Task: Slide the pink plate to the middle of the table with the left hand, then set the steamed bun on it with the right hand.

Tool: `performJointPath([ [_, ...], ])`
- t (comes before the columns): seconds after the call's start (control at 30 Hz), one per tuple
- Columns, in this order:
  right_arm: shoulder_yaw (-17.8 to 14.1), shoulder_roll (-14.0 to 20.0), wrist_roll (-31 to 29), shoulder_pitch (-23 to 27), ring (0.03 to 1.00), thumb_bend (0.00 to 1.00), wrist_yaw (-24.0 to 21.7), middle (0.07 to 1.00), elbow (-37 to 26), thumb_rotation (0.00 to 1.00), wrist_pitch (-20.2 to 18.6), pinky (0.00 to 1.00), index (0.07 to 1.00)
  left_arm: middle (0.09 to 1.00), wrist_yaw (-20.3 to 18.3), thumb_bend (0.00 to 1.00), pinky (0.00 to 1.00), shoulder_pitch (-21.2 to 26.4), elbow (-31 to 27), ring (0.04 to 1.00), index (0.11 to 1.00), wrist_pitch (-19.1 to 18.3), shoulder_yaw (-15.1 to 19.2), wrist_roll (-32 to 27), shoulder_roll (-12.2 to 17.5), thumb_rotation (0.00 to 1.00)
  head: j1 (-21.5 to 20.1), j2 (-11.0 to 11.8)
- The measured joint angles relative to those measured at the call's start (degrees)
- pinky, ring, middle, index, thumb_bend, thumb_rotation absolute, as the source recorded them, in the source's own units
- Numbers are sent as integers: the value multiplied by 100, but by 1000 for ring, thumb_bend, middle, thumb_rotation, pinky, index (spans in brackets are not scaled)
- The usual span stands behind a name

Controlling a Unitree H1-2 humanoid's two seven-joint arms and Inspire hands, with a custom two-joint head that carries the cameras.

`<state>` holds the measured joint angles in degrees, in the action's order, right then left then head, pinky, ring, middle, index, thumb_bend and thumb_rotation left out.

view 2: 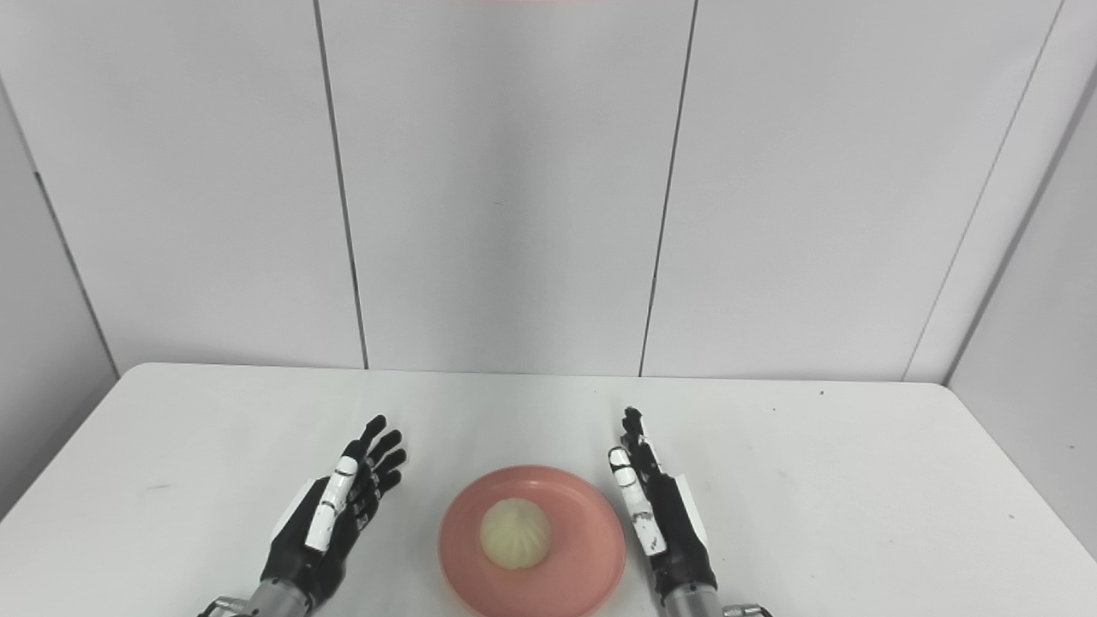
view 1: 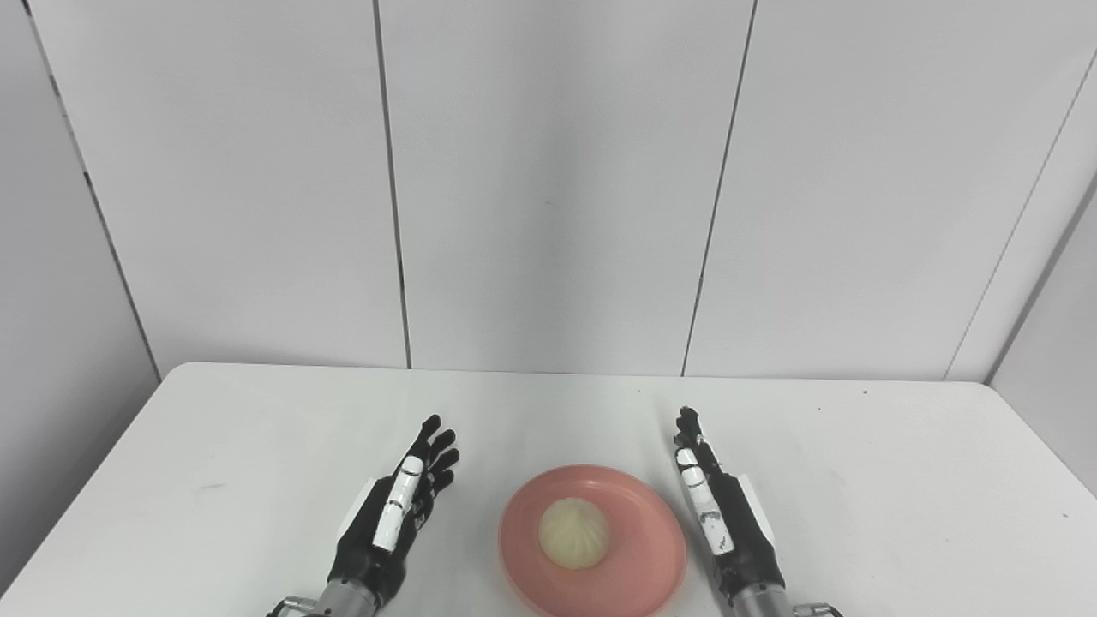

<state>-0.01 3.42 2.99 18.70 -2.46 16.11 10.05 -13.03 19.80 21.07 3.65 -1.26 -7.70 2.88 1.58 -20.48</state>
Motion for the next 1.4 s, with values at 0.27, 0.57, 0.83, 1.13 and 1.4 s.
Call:
performJointPath([
  [0.27,54,22,34,-3,980,296,0,994,-20,1000,-25,981,1000,989,-2,550,995,0,-13,976,992,0,-60,-5,24,1000,44,-88],
  [0.57,105,43,92,-2,974,292,-1,992,-25,1000,-75,968,1000,993,-3,547,996,8,-11,980,995,0,-98,-6,39,1000,53,-141],
  [0.83,110,55,100,-2,964,276,-1,985,-21,1000,-90,957,1000,989,-41,559,989,34,26,976,991,4,-100,-7,50,1000,79,-185],
  [1.13,155,81,174,-2,960,279,-14,979,-23,1000,-155,950,1000,992,-89,562,987,66,69,978,991,11,-107,-7,53,1000,79,-220],
  [1.4,167,81,236,-2,955,258,-10,973,-21,1000,-155,944,995,989,-98,571,985,75,85,975,993,14,-108,-7,57,1000,62,-246],
])
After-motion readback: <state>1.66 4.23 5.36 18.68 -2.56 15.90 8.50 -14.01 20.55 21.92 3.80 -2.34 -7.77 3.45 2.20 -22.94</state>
